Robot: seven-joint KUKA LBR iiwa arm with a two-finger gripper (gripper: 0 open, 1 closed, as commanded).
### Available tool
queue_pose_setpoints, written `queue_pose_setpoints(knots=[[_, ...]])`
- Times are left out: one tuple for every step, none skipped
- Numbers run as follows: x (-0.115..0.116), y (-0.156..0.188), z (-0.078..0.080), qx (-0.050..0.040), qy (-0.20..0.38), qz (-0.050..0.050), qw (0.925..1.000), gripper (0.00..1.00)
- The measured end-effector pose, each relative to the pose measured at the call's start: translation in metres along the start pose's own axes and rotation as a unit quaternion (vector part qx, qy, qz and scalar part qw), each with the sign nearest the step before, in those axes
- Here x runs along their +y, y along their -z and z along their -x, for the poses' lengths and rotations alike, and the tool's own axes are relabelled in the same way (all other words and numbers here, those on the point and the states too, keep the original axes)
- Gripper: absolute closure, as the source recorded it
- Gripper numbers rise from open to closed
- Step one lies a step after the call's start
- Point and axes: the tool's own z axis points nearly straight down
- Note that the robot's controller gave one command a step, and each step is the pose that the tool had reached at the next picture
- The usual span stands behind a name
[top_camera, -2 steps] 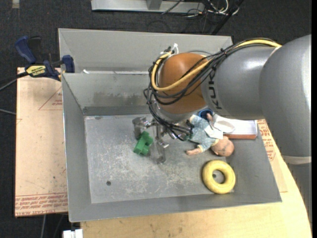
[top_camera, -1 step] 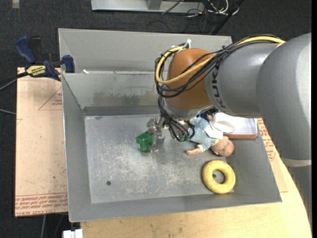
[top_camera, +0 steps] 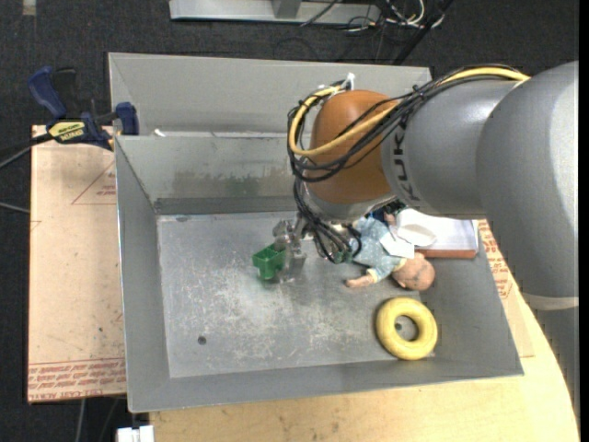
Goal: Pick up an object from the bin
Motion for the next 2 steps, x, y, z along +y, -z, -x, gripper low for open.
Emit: queue_pose_setpoints(knots=[[-0.003, 0.043, -0.008, 0.0037, 0.007, 0.000, 1.0000, 1.00], [0.006, 0.136, -0.006, -0.0019, 0.035, 0.001, 0.9994, 1.00]])
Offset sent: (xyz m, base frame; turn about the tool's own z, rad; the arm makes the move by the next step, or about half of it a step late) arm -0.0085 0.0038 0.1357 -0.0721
